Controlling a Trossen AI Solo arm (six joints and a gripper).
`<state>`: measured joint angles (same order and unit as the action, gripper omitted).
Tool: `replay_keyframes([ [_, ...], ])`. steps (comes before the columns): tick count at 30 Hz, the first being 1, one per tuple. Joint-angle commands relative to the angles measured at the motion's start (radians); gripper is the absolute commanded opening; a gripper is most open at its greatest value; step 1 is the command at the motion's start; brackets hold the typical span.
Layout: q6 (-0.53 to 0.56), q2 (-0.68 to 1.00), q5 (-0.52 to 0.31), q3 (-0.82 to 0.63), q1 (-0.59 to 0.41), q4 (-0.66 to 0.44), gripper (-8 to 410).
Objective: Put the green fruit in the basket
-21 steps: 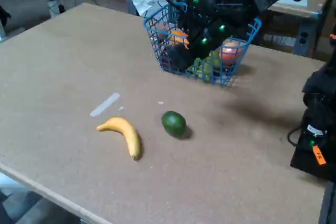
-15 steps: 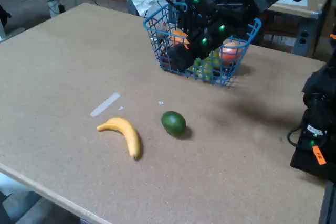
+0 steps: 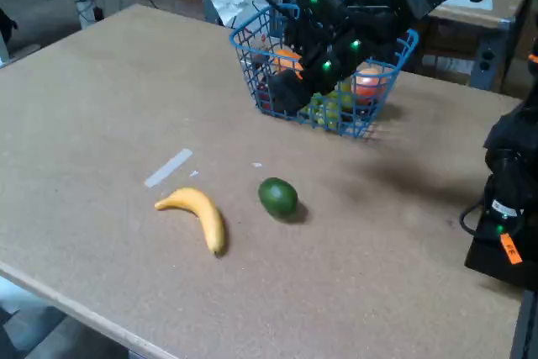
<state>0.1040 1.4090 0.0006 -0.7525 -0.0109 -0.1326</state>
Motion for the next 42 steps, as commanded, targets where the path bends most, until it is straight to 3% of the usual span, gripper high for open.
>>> replay_keyframes([
  [1, 0.0, 0.0, 0.001, -0.001, 0.0, 0.002, 220],
  [22, 0.001, 0.0, 0.0, -0.001, 0.0, 0.003, 220],
  [26, -0.081, 0.0, 0.001, -0.001, -0.001, 0.073, 220],
  [31, -0.078, -0.002, 0.001, -0.001, -0.001, 0.112, 220],
  [42, 0.193, -0.002, 0.101, -0.001, 0.009, 0.015, 235],
])
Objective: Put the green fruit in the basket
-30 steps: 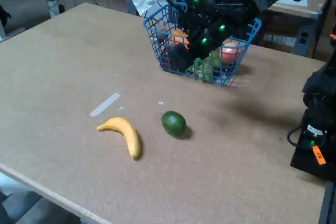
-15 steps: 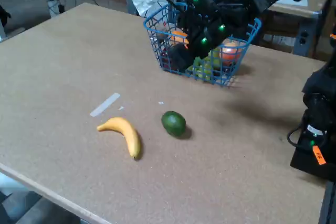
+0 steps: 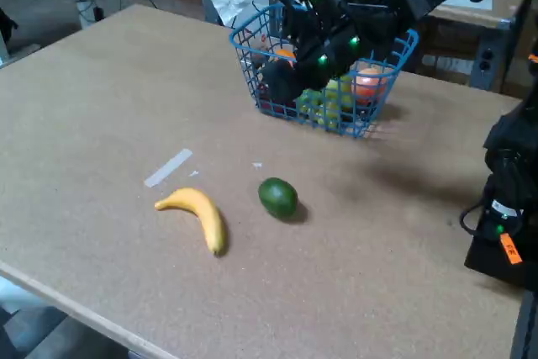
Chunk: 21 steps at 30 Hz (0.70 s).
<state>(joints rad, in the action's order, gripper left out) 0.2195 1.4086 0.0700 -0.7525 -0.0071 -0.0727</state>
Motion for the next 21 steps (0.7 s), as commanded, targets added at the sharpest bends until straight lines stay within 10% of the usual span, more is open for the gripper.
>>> replay_keyframes([
  [1, 0.092, -0.001, 0.045, -0.001, 0.008, -0.056, 242],
  [13, 0.262, -0.001, 0.077, -0.001, 0.087, -0.149, 392],
  [21, 0.386, 0.005, 0.064, -0.001, 0.139, -0.236, 399],
])
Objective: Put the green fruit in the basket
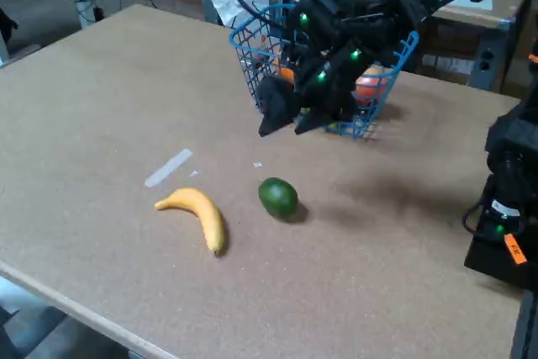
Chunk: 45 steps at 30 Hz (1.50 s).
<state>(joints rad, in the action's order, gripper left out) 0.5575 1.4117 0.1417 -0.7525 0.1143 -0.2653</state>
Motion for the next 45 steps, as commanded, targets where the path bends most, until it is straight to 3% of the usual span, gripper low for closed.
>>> replay_keyframes([
  [1, 0.055, 0.002, -0.014, -0.001, 0.021, -0.058, 399],
  [11, 0.159, 0.003, -0.048, -0.001, 0.052, -0.18, 399],
  [16, 0.18, 0.044, -0.054, -0.001, 0.07, -0.186, 399],
  [33, 0.195, 0.269, -0.06, -0.001, 0.097, 0.007, 399],
  [45, 0.111, 0.379, -0.082, -0.006, 0.097, 0.176, 398],
])
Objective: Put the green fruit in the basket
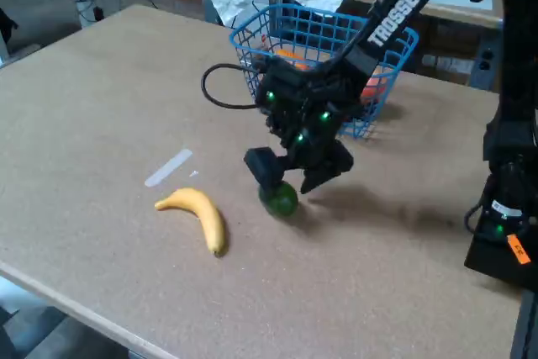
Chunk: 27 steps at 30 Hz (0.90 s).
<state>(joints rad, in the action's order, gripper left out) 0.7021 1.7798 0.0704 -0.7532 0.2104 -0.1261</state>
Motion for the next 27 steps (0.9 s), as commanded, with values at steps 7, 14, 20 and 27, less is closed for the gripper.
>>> replay_keyframes([
  [7, -0.075, 0.01, -0.058, -0.01, 0.003, 0.104, 394],
  [14, -0.103, 0.01, -0.08, -0.009, 0.005, 0.079, 394],
  [20, -0.066, 0.01, -0.077, -0.009, 0.008, 0.032, 394],
  [27, -0.032, 0.01, -0.072, -0.009, 0.016, 0.011, 394],
])
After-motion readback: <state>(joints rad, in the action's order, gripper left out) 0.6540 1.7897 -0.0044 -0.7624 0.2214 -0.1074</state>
